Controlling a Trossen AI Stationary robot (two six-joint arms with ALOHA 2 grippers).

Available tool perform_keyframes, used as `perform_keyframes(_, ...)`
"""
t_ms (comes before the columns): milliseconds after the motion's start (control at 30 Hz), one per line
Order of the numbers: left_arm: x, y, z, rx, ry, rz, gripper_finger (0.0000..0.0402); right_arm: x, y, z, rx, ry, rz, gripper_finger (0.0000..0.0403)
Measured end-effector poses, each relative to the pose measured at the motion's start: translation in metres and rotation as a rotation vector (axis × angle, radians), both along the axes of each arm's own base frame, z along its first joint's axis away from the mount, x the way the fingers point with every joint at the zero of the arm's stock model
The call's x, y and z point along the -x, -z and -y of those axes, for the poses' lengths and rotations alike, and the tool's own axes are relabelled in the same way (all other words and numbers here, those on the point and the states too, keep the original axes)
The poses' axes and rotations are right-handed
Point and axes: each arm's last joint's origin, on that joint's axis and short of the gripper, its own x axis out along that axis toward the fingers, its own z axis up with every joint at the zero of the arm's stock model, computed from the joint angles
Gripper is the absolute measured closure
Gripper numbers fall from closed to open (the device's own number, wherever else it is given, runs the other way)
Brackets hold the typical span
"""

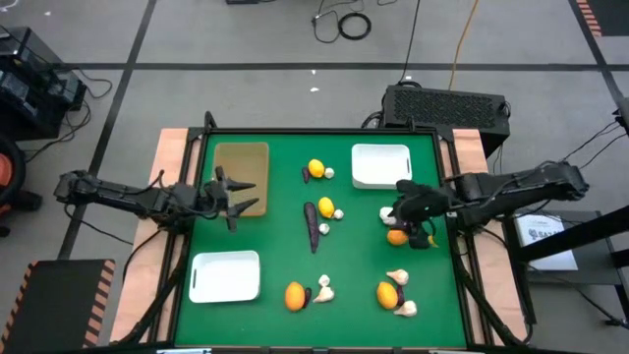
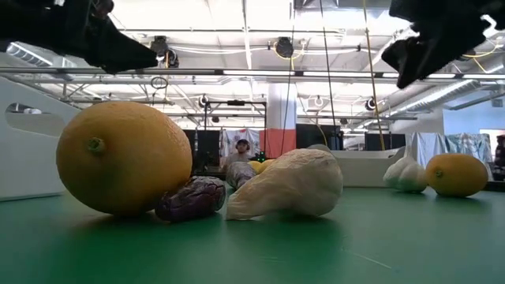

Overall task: Sort produce into baskets
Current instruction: Put the lemon into the top white bin

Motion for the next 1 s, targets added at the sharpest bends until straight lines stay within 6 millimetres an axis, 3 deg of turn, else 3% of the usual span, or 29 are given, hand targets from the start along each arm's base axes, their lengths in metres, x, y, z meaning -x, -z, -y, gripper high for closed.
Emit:
perform_keyframes(167, -0.006, -0.009, 0.001, -0.023, 0.0, -0.009, 0.0153, -0.011, 0.01, -0.003, 0.098, -0.052, -0.169, 0.0178)
perform_keyframes(333, -0.008, -0.009, 0.001, -0.024, -0.002, -0.016, 0.015, -0.024, 0.024, -0.005, 0.074, -0.005, -0.249, 0.013)
perform_keyframes(533, -0.008, -0.009, 0.001, -0.024, -0.002, -0.016, 0.015, -0.023, 0.036, -0.009, 0.061, 0.002, -0.373, 0.0088)
perform_keyframes(1000, -0.009, -0.006, 0.001, -0.029, -0.002, -0.043, 0.015, -0.036, 0.068, -0.026, 0.091, -0.027, -0.563, 0.0078)
